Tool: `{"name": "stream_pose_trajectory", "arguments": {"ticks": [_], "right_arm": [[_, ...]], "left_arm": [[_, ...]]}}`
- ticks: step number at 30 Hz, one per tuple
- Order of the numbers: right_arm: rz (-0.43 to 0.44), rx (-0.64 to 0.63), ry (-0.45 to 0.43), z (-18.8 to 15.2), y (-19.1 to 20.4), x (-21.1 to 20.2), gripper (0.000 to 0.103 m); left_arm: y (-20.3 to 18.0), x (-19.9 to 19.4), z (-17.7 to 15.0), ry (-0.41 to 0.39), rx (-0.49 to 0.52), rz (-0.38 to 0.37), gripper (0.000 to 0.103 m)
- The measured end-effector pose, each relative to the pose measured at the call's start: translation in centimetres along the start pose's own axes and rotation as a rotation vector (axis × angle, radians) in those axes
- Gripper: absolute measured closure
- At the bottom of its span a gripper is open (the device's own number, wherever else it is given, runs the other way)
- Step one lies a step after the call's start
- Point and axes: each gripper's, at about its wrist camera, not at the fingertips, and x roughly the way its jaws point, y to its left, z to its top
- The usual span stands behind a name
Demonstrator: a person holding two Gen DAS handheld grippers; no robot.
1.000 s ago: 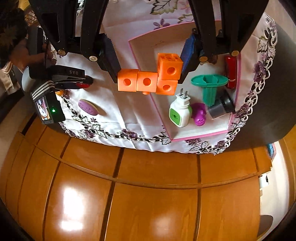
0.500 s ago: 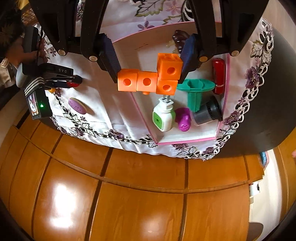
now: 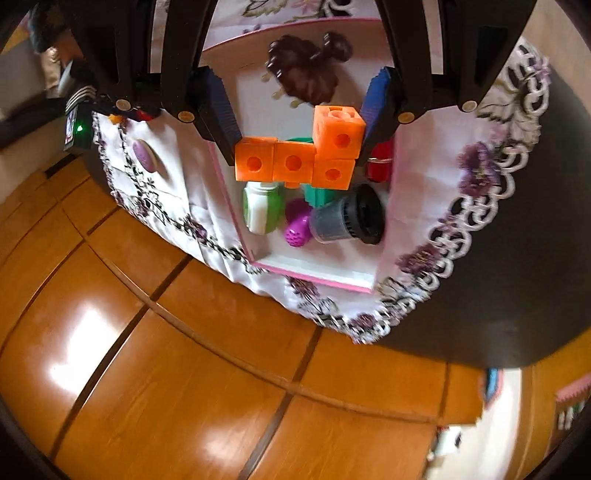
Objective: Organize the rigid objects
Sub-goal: 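Lower the orange cubes into the pink tray and open the left tool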
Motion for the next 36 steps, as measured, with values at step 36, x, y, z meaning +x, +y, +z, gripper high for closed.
{"name": "stream_pose_trajectory", "arguments": {"ticks": [36], "right_arm": [[-0.014, -0.021, -0.008, -0.1, 0.4, 0.0, 0.057]], "left_arm": [[-3.6, 0.5, -1.9, -0.087, 0.21, 0.276, 0.026]]}}
